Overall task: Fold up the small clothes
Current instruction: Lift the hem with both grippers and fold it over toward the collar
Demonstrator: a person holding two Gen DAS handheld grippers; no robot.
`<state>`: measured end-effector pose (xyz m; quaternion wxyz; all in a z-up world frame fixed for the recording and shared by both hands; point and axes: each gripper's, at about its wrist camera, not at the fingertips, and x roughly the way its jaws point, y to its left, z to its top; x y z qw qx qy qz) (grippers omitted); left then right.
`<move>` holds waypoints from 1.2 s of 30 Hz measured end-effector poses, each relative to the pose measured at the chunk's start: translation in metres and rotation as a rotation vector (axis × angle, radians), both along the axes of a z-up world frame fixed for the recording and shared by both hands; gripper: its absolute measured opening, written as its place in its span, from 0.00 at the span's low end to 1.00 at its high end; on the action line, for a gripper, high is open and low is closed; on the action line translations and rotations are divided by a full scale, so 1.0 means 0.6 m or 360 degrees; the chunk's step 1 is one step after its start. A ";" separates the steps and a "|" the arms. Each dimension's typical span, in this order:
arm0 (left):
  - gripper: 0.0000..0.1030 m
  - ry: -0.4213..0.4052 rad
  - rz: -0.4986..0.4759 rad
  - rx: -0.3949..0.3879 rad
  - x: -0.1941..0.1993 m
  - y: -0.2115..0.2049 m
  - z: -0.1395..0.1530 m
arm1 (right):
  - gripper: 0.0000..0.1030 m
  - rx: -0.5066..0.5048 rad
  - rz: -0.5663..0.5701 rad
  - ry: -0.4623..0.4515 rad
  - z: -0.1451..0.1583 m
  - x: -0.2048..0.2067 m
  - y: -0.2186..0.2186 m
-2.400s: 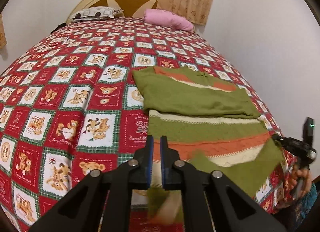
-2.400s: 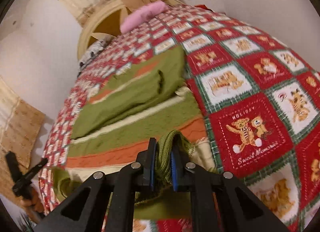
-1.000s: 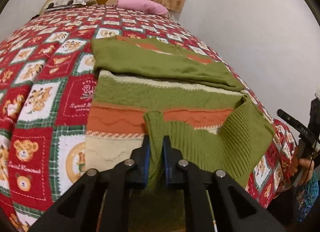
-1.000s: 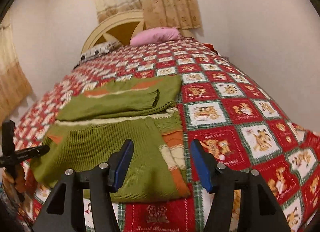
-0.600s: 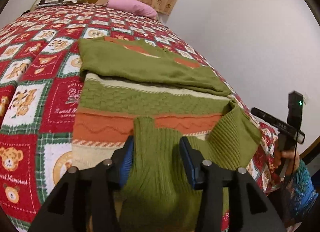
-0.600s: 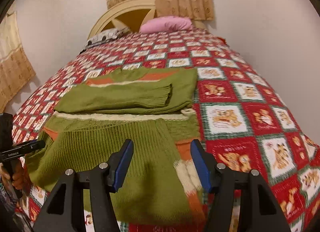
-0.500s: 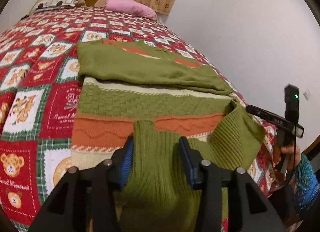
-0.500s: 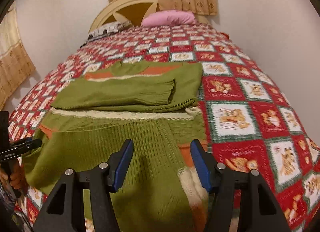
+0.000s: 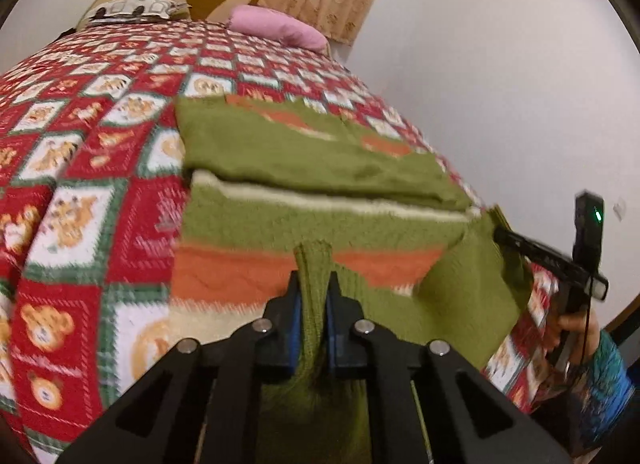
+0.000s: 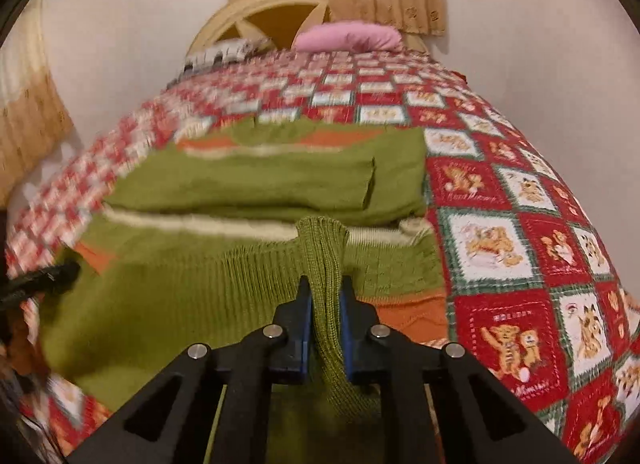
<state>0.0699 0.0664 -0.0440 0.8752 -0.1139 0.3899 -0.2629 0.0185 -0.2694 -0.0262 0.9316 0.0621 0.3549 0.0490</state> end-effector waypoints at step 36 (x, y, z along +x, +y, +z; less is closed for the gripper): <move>0.10 0.0030 0.0386 0.0083 0.395 -0.038 0.090 | 0.10 -0.0152 -0.0263 -0.0143 0.067 0.371 -0.025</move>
